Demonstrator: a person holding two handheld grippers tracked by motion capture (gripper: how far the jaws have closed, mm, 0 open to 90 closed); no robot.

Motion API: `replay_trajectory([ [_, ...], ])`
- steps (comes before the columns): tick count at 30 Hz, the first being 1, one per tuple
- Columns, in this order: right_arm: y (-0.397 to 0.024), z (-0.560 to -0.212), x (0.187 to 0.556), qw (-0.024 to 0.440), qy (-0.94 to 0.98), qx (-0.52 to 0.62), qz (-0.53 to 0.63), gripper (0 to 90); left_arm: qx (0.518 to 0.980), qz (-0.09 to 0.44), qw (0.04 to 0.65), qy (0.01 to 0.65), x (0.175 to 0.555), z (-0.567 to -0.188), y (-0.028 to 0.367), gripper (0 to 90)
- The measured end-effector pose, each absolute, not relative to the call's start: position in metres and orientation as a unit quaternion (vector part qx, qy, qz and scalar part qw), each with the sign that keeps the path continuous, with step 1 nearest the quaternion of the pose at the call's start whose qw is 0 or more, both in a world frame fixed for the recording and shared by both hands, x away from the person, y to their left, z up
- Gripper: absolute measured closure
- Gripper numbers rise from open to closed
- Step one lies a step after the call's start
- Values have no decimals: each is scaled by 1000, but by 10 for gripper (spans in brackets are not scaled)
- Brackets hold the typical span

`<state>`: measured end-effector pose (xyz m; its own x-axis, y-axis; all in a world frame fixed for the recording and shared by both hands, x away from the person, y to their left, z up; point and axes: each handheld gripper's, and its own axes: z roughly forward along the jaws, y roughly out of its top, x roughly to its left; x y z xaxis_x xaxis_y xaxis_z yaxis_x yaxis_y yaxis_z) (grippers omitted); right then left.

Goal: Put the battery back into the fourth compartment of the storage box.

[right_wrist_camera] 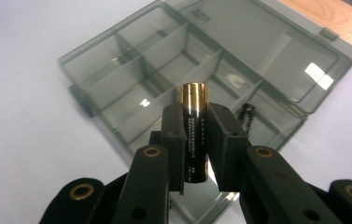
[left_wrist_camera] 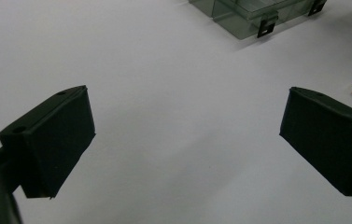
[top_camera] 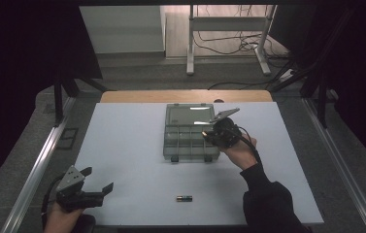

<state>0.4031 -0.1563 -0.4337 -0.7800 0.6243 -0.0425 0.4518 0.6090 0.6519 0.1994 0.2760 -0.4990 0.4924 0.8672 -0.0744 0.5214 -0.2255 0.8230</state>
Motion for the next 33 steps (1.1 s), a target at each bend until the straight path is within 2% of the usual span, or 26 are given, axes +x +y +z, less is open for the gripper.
replay_trajectory([
  [17,-156,-457,450,150,877,355,287,763,755,204,422,459,200,-499,277,37],
  [27,-157,-471,460,148,876,369,272,761,755,204,421,459,200,-499,277,39],
  [29,-156,-474,461,154,875,370,270,747,755,204,422,459,200,-499,277,39],
  [31,-156,-472,461,160,871,372,278,674,755,204,422,459,200,-499,277,39],
  [33,-157,-468,459,163,868,372,286,638,755,204,422,459,200,-499,277,39],
])
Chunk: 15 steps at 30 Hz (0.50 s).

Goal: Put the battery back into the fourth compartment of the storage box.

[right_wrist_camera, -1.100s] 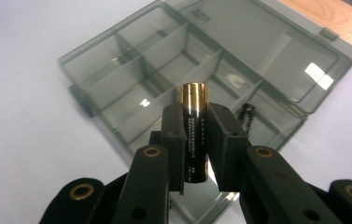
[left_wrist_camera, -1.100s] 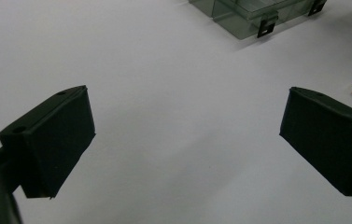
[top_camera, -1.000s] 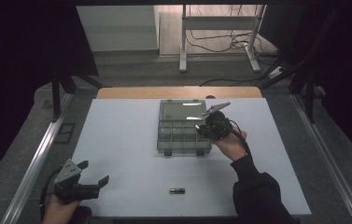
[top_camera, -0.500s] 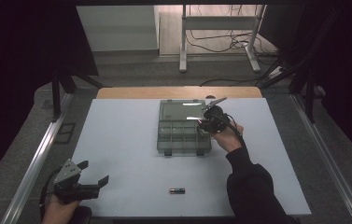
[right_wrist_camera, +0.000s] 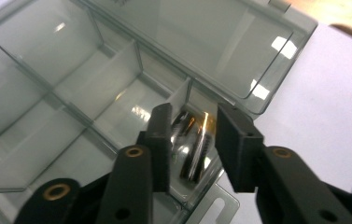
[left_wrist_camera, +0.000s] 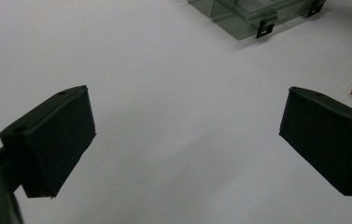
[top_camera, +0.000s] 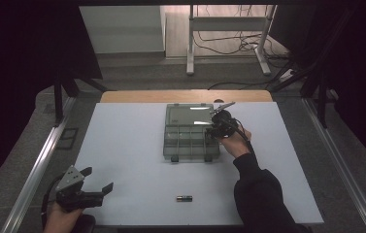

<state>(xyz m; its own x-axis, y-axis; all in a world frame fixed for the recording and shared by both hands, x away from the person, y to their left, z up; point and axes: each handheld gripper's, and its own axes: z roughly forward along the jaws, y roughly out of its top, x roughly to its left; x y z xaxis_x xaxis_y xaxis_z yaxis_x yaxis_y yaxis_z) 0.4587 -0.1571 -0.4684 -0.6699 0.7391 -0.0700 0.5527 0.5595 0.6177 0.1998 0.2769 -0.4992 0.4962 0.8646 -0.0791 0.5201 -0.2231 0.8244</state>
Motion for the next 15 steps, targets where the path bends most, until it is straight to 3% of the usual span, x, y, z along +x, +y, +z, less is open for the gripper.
replay_trajectory([
  [15,-163,-454,428,147,880,330,309,257,756,204,421,458,199,-499,276,39],
])
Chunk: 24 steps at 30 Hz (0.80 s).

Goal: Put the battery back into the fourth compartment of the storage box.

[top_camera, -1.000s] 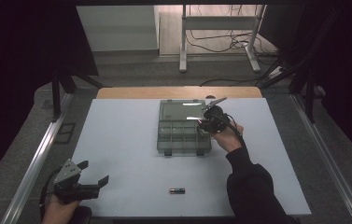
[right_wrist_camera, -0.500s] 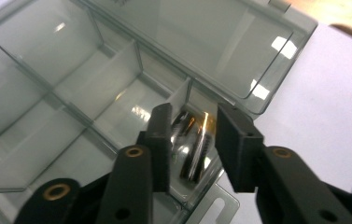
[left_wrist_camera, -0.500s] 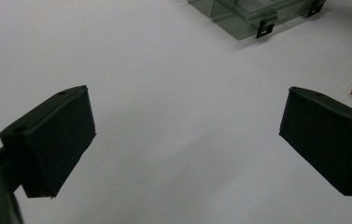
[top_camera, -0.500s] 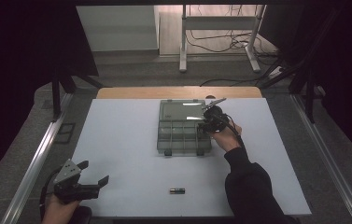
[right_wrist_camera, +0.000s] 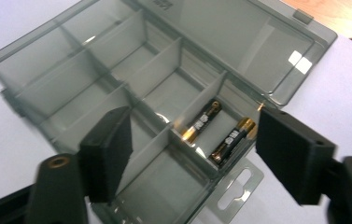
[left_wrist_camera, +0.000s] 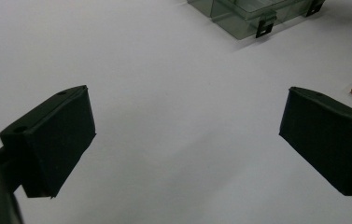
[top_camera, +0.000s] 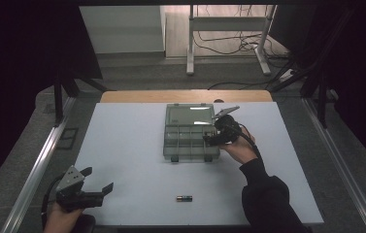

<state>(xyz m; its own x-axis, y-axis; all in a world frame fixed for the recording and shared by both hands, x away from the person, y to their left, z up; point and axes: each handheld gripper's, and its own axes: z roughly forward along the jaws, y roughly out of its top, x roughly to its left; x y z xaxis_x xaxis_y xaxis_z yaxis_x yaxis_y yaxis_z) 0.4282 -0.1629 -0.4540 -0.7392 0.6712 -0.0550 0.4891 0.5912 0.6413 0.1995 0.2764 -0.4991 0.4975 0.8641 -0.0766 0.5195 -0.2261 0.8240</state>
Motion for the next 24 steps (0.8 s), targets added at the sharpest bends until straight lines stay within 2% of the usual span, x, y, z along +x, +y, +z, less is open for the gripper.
replay_trajectory([
  [12,-160,-452,404,139,892,301,308,14,756,204,422,457,199,-499,276,39],
  [24,-160,-447,379,120,893,294,319,0,756,204,421,458,200,-499,276,39],
])
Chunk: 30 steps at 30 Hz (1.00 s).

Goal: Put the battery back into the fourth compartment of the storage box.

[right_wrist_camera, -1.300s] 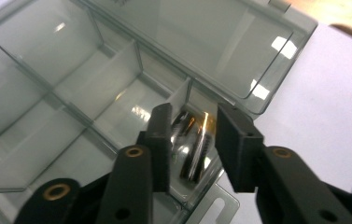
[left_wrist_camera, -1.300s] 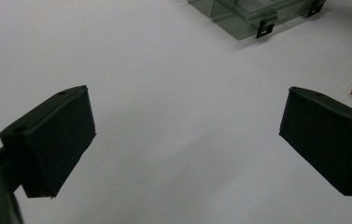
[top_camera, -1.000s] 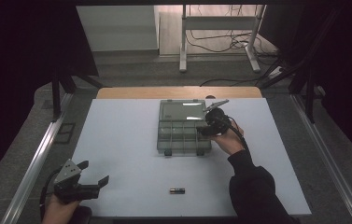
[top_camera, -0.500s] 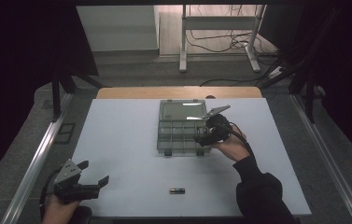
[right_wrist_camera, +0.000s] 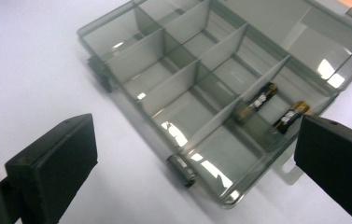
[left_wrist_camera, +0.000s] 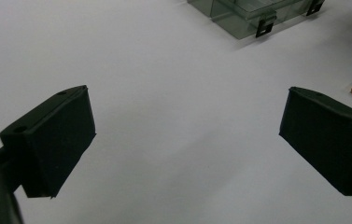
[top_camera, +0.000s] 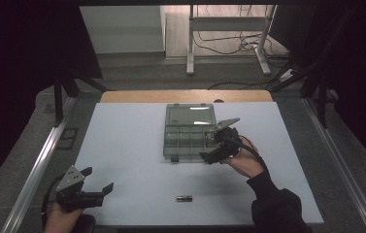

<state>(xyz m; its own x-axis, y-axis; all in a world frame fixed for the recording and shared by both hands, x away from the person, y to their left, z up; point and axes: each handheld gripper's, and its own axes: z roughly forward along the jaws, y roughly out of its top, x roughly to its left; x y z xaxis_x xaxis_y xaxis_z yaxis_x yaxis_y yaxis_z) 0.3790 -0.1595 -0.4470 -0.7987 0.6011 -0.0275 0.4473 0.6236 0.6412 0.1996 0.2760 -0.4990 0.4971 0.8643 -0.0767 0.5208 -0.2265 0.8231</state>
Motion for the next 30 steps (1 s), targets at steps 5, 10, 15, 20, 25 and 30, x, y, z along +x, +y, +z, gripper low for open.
replay_trajectory([
  [5,-158,-445,368,118,894,296,314,0,756,204,420,458,200,-499,276,39],
  [10,-158,-445,363,111,896,295,312,0,756,204,421,458,199,-499,276,39],
  [15,-156,-444,356,110,899,289,309,0,756,204,421,457,199,-499,276,39],
  [20,-153,-446,349,110,907,275,300,19,756,204,421,457,199,-499,276,39],
  [25,-147,-448,341,113,912,263,292,48,756,204,421,457,199,-499,276,39],
  [30,-135,-453,328,106,924,244,277,93,757,204,421,456,199,-499,276,39],
])
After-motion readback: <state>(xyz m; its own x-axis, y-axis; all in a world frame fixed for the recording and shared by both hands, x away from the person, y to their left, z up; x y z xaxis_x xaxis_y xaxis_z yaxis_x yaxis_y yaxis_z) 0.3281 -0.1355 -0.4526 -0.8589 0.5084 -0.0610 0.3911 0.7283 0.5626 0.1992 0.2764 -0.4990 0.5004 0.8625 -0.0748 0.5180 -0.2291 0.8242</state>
